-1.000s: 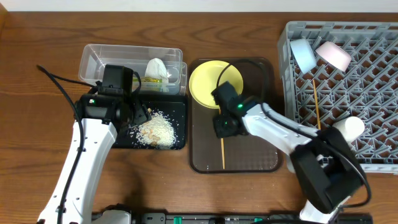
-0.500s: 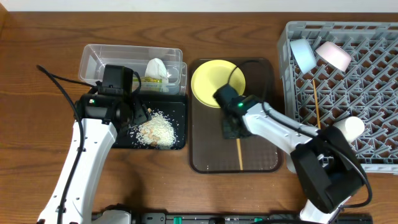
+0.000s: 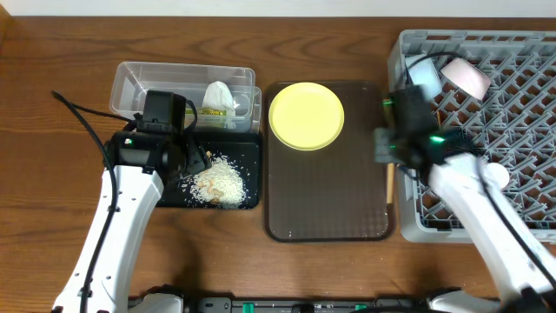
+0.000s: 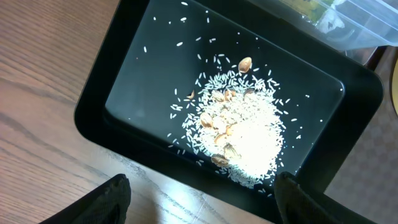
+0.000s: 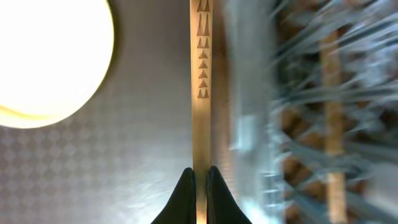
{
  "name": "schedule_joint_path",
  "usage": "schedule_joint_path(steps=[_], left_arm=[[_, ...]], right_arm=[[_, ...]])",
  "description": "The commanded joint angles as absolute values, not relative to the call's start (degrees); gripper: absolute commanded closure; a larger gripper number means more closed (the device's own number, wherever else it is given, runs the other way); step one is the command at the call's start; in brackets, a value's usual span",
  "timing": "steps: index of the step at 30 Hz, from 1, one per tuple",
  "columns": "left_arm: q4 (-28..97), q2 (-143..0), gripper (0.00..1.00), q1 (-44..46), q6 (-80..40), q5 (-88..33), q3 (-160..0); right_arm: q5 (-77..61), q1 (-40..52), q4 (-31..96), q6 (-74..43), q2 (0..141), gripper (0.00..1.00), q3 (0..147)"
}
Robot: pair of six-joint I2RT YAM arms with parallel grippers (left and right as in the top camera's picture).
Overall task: Sort waste into correct bins and load items into the dishwasher rack
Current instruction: 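Insert the second chopstick upright into the rack and release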
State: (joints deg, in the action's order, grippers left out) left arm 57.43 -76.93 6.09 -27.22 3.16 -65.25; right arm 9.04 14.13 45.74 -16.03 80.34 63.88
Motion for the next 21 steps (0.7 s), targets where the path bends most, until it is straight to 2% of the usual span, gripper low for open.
schedule_joint_path(steps=[1,7,11,19,21], left_arm=[[57.60,-77.06,0.23,5.85,-27.99,3.49,-64.93],[57.63,-77.06,0.23,5.85,-27.99,3.49,-64.93],[57.63,-77.06,0.24,5.85,-27.99,3.49,-64.93],[57.63,-77.06,0.23,5.85,-27.97,3.49,-64.93],[57.65,-77.06,0.23,5.85,-27.97,3.49,-64.93]], right_arm=[[9.41,9.63,46.13,-5.30,77.08,0.99,64.12],[9.13,0.78,46.11,1.78,77.23,0.99,64.10],[3.95,-3.64,46.06,6.39,79.07,0.99,64.10],[3.49,-7.14,46.02,6.72,84.64,0.98,64.05],[3.62,-7.11,45.78,6.72,85.34,0.85,64.05]])
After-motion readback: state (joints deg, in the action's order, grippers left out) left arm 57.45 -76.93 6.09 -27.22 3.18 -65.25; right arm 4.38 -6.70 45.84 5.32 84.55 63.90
